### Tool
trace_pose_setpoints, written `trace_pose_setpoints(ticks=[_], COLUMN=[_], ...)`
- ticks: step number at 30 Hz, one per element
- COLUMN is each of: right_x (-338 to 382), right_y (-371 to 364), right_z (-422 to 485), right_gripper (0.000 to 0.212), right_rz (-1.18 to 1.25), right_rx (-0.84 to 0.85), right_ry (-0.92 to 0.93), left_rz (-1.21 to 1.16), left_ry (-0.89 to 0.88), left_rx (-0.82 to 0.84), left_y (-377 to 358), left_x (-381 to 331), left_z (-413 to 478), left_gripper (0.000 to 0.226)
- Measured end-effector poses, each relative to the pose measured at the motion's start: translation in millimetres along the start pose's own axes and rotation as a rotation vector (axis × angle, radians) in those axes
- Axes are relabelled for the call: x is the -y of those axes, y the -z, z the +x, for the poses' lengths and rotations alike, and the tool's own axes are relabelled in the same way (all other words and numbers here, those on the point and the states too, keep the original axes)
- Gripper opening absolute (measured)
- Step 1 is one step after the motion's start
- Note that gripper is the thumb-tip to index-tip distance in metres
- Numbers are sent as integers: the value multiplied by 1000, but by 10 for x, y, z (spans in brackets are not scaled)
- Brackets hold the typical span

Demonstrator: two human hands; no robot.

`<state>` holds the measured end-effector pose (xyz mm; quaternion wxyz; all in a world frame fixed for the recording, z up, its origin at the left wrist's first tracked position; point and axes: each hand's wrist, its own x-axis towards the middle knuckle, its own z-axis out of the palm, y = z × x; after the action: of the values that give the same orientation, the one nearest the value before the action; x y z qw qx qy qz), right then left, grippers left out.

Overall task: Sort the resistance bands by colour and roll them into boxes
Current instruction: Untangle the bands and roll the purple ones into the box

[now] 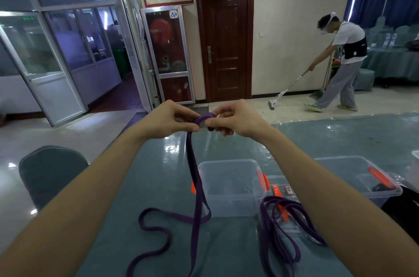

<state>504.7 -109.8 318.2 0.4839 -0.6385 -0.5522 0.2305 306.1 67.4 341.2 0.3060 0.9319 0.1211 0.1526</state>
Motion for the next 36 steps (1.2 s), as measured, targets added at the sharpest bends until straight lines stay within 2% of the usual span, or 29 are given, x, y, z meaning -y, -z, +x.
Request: trace_pose_setpoints(ticks=[5,11,14,17,19,22,24,28,32,36], right_x=[-123,-263,-336,-418,-464,-473,-438,-320,-307,-310], right_y=[-135,-355,-475,-632,-615,-402,-321,-376,-376,-402], right_z=[-75,-58,-98,-179,-218,-260,-259,-202,-195,-200], right_gripper=[24,19,19,22,20,23,32,25,28,24], right_rz=[227,477,662,852,739,132,-113,-238,-346,-364], right_rx=[-85,-196,-203,-140,-97,47,106,115,128,137], right_ry=[60,65,37,-16,-46,-85,-97,-55,-48,-8], left_rz=[-277,-631,-722,-729,-610,-285,-23,287,249,277], left_ry=[-23,-36,-71,-80,-46,-3,-12,-25,27,-26], left_rx=[-156,-264,-322,-400,-381,-165,-11,143,129,101], left_y=[-316,-630,-744,-850,-813,-604,-488,-434,-434,-451], left_x=[147,143,142,162,215,289,243,29,-22,-14], left_z=[-72,-126,-158,-193,-248,-332,-308,-155,-133,-102], left_gripper=[37,38,39,37,36,35,34,32,39,37])
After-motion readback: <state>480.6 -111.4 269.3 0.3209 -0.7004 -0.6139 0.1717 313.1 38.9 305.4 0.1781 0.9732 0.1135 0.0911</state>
